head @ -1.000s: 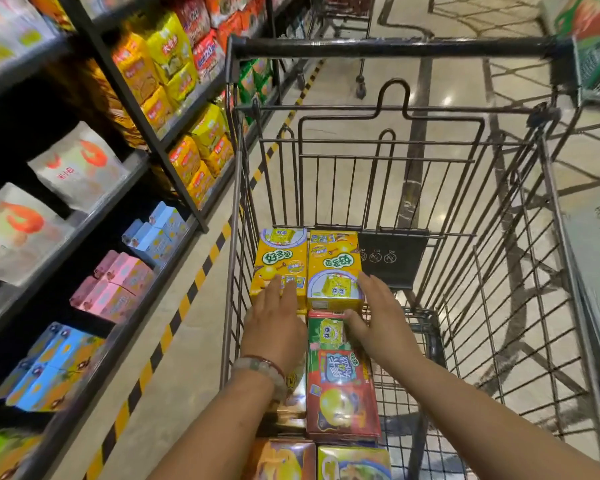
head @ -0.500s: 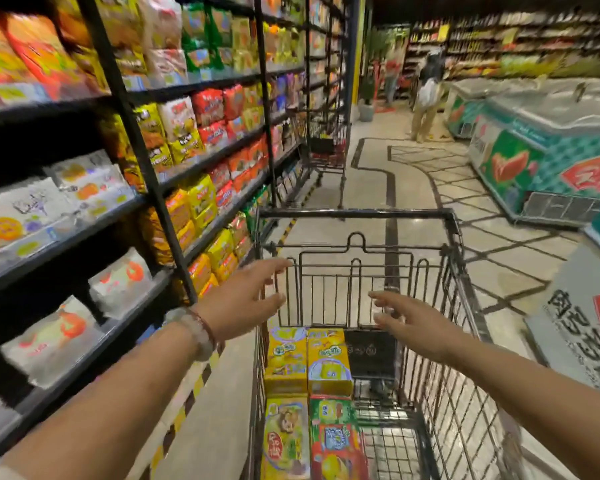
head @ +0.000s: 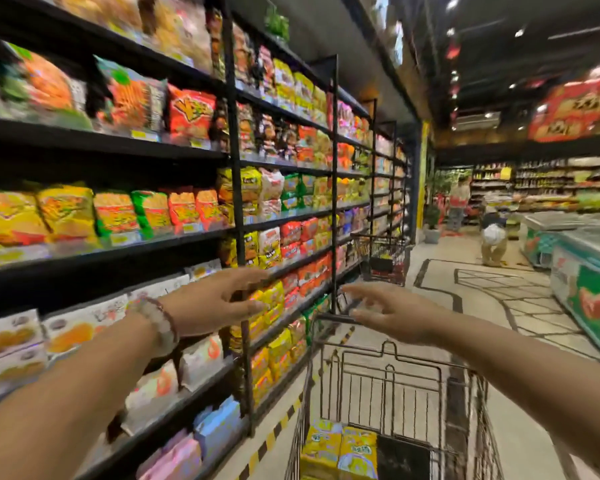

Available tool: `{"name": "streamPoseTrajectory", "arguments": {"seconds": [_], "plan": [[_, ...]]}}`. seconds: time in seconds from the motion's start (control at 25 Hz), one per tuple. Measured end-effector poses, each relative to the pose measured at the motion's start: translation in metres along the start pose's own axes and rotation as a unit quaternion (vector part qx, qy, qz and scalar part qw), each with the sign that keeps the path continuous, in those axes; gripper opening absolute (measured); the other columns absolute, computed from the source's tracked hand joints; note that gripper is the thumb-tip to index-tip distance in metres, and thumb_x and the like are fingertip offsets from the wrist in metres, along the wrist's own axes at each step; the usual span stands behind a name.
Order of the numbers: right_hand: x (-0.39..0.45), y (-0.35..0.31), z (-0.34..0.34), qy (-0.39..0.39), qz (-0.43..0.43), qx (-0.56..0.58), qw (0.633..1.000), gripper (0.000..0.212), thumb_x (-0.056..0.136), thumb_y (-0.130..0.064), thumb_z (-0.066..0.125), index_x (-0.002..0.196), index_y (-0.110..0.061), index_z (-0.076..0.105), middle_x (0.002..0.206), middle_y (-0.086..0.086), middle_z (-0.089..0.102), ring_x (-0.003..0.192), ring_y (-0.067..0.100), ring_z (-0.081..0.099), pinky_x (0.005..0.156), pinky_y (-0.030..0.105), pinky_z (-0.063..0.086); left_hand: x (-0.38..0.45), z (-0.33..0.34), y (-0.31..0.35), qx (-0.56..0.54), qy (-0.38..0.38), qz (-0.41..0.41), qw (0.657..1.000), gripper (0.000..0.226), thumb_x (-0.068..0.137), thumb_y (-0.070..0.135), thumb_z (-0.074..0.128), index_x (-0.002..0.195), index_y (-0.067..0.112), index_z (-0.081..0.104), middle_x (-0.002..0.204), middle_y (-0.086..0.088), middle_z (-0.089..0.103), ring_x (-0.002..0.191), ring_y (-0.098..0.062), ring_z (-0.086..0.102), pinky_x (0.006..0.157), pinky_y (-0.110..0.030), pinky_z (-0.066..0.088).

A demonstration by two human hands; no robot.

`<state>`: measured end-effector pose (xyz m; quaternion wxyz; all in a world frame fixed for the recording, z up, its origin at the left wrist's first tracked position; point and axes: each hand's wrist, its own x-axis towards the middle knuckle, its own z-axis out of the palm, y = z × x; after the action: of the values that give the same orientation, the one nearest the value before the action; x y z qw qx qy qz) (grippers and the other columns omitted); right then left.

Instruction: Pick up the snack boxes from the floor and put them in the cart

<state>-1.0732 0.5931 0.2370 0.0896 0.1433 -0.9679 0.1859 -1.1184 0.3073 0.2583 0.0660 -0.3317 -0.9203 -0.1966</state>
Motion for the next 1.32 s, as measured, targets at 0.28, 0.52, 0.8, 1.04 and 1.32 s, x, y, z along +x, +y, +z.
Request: {"name": "streamPoseTrajectory", "arguments": {"seconds": [0.28, 0.52, 0.8, 1.04, 1.32], "plan": [[-0.029, -0.075, 0.002, -0.044, -0.132, 0.033, 0.990, 0.052, 0.093, -0.049, 0.047, 0.142, -0.042, 0.032, 0.148, -0.012, 0.036, 0.125, 0.011, 0.045, 0.099, 0.029, 0.041, -0.162, -0.036, 0.056, 0.011, 0.069, -0.119, 0.990, 0.047, 0.064, 0.077, 0.046, 0.108, 0.062, 0.039, 0.137, 0.018, 0.041, 0.127, -0.002, 0.040, 0.108, -0.038, 0.037], [-0.053, -0.191, 0.024, -0.088, -0.260, 0.047, 0.960, 0.049, 0.095, -0.045, 0.046, 0.143, -0.038, 0.033, 0.149, -0.010, 0.036, 0.128, 0.009, 0.043, 0.097, 0.022, 0.037, -0.304, -0.076, 0.088, 0.129, 0.078, -0.267, 0.952, 0.054, 0.088, 0.049, 0.052, 0.137, 0.042, 0.033, 0.147, 0.015, 0.031, 0.134, -0.006, 0.031, 0.112, -0.035, 0.031], [-0.115, -0.336, 0.060, -0.115, -0.406, 0.069, 0.904, 0.049, 0.096, -0.044, 0.046, 0.143, -0.037, 0.033, 0.148, -0.011, 0.038, 0.128, 0.009, 0.044, 0.096, 0.021, 0.035, -0.486, -0.097, 0.164, 0.216, 0.070, -0.452, 0.863, 0.057, 0.091, 0.046, 0.048, 0.142, 0.044, 0.022, 0.153, 0.016, 0.017, 0.141, -0.009, 0.019, 0.115, -0.032, 0.022], [-0.232, -0.451, 0.093, -0.174, -0.509, 0.137, 0.832, 0.050, 0.094, -0.049, 0.044, 0.142, -0.041, 0.033, 0.146, -0.013, 0.038, 0.127, 0.012, 0.045, 0.102, 0.027, 0.037, -0.645, -0.099, 0.278, 0.229, 0.051, -0.556, 0.798, 0.058, 0.093, 0.042, 0.047, 0.145, 0.038, 0.022, 0.151, 0.016, 0.023, 0.135, -0.005, 0.027, 0.096, -0.013, 0.025], [-0.389, -0.589, 0.118, -0.238, -0.629, 0.193, 0.714, 0.042, 0.094, -0.038, 0.049, 0.136, -0.037, 0.043, 0.141, -0.006, 0.046, 0.123, 0.011, 0.048, 0.100, 0.023, 0.036, -0.809, -0.094, 0.432, 0.232, 0.099, -0.687, 0.681, 0.057, 0.090, 0.041, 0.053, 0.141, 0.035, 0.030, 0.144, 0.014, 0.033, 0.130, -0.006, 0.035, 0.104, -0.018, 0.029]]}}
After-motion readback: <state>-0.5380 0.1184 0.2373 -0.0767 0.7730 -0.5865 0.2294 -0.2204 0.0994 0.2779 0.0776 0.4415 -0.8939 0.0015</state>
